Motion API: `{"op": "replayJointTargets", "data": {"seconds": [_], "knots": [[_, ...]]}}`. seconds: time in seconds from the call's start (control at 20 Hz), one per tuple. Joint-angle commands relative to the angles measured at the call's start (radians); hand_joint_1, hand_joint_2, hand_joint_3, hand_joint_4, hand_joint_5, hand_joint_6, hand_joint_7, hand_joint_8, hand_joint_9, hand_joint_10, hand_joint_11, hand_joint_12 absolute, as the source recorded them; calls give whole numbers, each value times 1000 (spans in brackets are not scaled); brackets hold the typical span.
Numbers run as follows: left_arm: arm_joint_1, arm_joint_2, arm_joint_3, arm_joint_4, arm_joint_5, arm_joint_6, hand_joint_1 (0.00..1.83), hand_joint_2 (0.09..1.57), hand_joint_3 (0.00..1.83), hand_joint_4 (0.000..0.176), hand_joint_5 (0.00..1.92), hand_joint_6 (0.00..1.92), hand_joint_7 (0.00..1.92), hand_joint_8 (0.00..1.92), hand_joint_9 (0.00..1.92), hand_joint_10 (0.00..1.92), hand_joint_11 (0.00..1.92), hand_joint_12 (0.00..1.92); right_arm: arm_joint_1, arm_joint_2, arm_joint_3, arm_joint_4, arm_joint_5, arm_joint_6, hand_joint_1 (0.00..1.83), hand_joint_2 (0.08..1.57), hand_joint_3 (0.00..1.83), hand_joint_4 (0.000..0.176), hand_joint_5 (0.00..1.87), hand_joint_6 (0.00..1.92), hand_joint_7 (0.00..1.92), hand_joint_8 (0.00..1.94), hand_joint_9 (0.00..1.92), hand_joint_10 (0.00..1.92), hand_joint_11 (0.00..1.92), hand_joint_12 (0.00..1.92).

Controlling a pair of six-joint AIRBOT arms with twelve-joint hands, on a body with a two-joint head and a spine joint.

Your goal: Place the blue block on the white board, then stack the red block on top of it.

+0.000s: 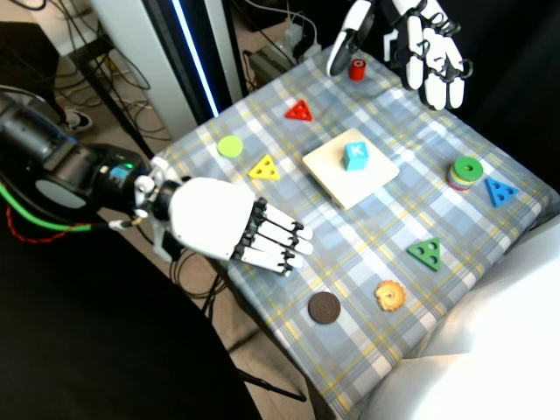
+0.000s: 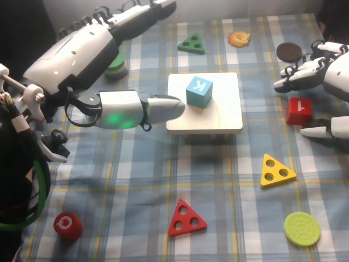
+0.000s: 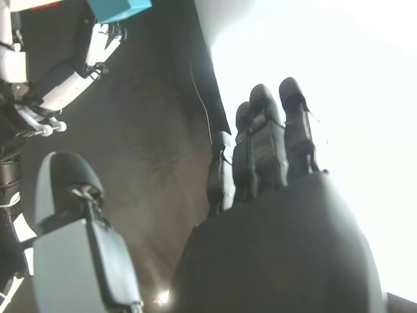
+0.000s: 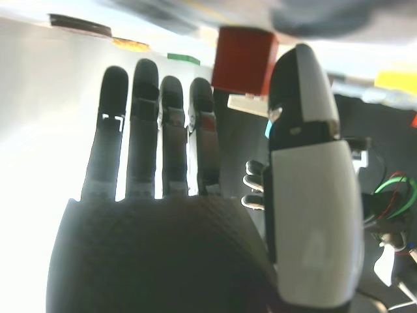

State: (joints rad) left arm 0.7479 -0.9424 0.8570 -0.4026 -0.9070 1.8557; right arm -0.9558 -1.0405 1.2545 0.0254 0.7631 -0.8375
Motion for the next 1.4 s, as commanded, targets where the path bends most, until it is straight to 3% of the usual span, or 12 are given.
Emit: {"op": "replayJointTargets", "data": {"seconds": [0.0, 0.35, 0.4, 0.45, 0.5, 0.75, 1.0, 1.15, 1.25, 1.35], "knots": [[-6, 5, -2, 30, -120, -10, 779, 888, 1, 176, 184, 1, 230, 0, 266, 0, 0, 411, 16, -2, 2, 15, 109, -3, 957, 1025, 3, 0, 683, 7, 552, 5, 604, 7, 84, 1178], [-1, 5, -2, 21, -120, -10, 771, 888, 0, 176, 189, 1, 238, 1, 258, 0, 0, 349, 19, -5, 4, 15, 109, -3, 944, 1063, 0, 0, 881, 24, 699, 13, 709, 18, 227, 1030], [0, 5, -2, 19, -120, -10, 774, 891, 1, 176, 189, 1, 237, 0, 256, 0, 0, 347, 21, -6, 4, 15, 109, -3, 992, 1115, 0, 127, 929, 826, 733, 12, 744, 13, 280, 997], [1, 5, -2, 18, -120, -10, 768, 890, 1, 176, 191, 1, 238, 1, 255, 0, 0, 348, 22, -6, 4, 15, 110, -3, 1020, 1146, 0, 77, 898, 1061, 768, 16, 767, 15, 286, 1013], [4, 5, -2, 15, -121, -10, 769, 889, 0, 176, 194, 2, 238, 1, 251, 0, 0, 348, 25, -6, 4, 15, 110, -3, 1060, 1143, 0, 6, 916, 1070, 807, 23, 784, 18, 286, 1014], [26, 19, -13, 4, -140, -16, 767, 892, 1, 176, 193, 0, 256, 6, 262, 6, 0, 324, 50, -6, 4, -4, 122, 0, 1111, 1135, 0, 0, 941, 1041, 892, 28, 836, 27, 330, 1019], [77, 79, -48, -6, -168, -16, 781, 899, 2, 176, 203, 1, 278, 6, 278, 5, 0, 205, 175, -6, 25, -166, 129, 101, 1128, 1113, 1, 0, 984, 967, 892, 7, 837, 15, 324, 1145], [94, 91, -57, -10, -181, -16, 816, 893, 0, 176, 199, 3, 281, 3, 293, 8, 0, 185, 252, -25, 50, -271, 129, 176, 1152, 1116, 0, 0, 976, 974, 890, 4, 813, 2, 248, 1123], [101, 94, -60, -13, -188, -16, 816, 895, 0, 176, 221, 3, 289, 1, 304, 5, 0, 209, 302, -52, 70, -332, 122, 206, 1127, 1112, 0, 0, 985, 970, 903, 4, 844, 10, 329, 990], [101, 94, -60, -15, -191, -16, 788, 902, 1, 176, 215, 0, 283, 0, 316, 5, 0, 231, 339, -78, 80, -373, 107, 211, 1110, 1118, 0, 0, 971, 994, 896, 3, 869, 12, 337, 1117]]}}
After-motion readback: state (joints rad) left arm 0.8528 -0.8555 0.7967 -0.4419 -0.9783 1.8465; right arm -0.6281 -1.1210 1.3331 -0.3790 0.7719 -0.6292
